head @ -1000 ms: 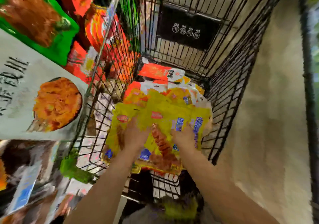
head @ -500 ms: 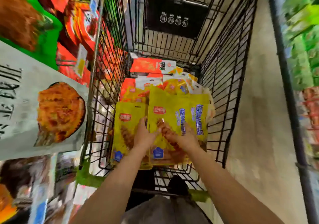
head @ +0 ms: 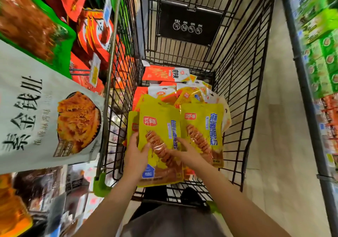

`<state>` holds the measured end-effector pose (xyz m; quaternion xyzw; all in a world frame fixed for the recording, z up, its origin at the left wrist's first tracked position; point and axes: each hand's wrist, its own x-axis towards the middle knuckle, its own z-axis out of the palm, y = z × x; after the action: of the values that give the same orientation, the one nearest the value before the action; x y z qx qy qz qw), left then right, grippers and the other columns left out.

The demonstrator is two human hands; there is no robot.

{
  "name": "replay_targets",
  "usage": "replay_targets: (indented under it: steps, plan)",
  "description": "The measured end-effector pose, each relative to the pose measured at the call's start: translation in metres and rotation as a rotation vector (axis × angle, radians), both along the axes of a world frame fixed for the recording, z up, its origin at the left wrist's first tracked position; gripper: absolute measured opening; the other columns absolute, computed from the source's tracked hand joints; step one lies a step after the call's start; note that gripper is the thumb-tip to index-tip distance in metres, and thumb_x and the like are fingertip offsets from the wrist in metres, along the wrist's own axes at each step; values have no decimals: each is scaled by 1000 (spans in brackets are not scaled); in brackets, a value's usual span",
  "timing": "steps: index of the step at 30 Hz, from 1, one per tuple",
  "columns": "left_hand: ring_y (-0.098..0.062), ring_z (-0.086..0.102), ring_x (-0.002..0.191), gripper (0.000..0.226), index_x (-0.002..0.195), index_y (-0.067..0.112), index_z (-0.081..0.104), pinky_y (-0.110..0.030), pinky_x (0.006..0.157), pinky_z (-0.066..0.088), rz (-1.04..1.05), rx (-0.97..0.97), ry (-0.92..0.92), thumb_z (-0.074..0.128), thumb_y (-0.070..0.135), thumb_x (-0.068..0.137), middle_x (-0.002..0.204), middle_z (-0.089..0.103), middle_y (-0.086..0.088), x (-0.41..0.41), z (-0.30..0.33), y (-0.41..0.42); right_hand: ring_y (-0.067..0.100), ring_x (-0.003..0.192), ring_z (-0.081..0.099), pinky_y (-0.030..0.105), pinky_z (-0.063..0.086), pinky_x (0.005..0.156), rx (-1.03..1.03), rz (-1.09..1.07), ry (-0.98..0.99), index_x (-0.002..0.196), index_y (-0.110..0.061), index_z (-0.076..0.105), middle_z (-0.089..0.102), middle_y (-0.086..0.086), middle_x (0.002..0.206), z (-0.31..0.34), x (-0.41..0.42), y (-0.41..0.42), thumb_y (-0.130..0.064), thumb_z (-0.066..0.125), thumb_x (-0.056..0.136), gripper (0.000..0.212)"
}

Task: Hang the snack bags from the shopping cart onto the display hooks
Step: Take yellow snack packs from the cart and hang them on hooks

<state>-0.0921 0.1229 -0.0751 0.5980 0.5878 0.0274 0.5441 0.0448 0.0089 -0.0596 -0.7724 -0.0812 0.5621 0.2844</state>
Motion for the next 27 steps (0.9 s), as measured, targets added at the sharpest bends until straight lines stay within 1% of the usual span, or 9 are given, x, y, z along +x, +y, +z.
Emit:
replay_targets:
  steps: [3,6,10,13,16,19,22,24,27]
  plan:
    - [-32,41,133,62,148,17,25,-40,101,38,-30,-87,34,57,18,95,150,38,-12,-3,2,9,16,111,48,26,40,86,-14,59,4,150,-29,27,31,5,154,0,-8,6,-34,61,92,67]
    - [-32,45,128,57,144,18,29,-38,96,40,-14,-129,15,58,21,95,147,42,-11,0,-1,13,23,129,44,32,39,97,-34,85,-24,151,-29,26,29,5,156,-3,-14,7,-39,61,91,70]
    - [-29,39,135,58,146,17,31,-42,104,37,-14,-115,37,57,26,96,151,37,-8,3,-4,13,28,135,39,35,39,101,-50,42,-10,151,-27,26,29,6,155,-8,-4,3,-32,65,90,72]
    - [-30,41,133,59,145,15,35,-43,106,38,47,-150,56,61,28,93,148,41,-8,2,-6,11,29,136,38,44,37,109,-159,-15,-308,148,-24,30,36,8,151,-14,29,2,-38,68,86,74]
    - [-30,41,133,59,143,9,40,-43,108,36,77,-136,92,63,26,92,146,43,-10,1,-8,10,33,140,28,47,30,112,-333,-203,-598,148,-23,25,24,11,155,-24,61,-10,-52,64,82,82]
    - [-22,52,119,46,132,10,53,-39,98,44,71,-81,94,65,27,90,129,56,0,0,-2,7,36,142,21,48,24,115,-404,-225,-605,151,-22,15,12,10,159,-38,67,-13,-55,66,80,93]
    - [-15,61,98,18,106,23,64,-37,87,50,83,6,47,67,26,89,108,66,4,-4,11,2,37,143,18,49,26,112,-437,-162,-594,152,-24,11,7,6,161,-45,61,-8,-56,64,81,94]
    - [-12,60,83,8,94,26,63,-33,78,48,40,97,71,67,28,88,98,66,4,-4,19,1,38,140,26,47,32,108,-416,-118,-661,151,-24,16,12,7,160,-47,62,-14,-56,65,81,91]
    - [-19,58,78,16,94,18,62,-36,73,46,36,191,86,68,30,87,87,65,4,-4,31,2,38,126,43,46,39,99,-337,-130,-673,147,-19,24,30,14,153,-43,58,-19,-51,66,82,84]
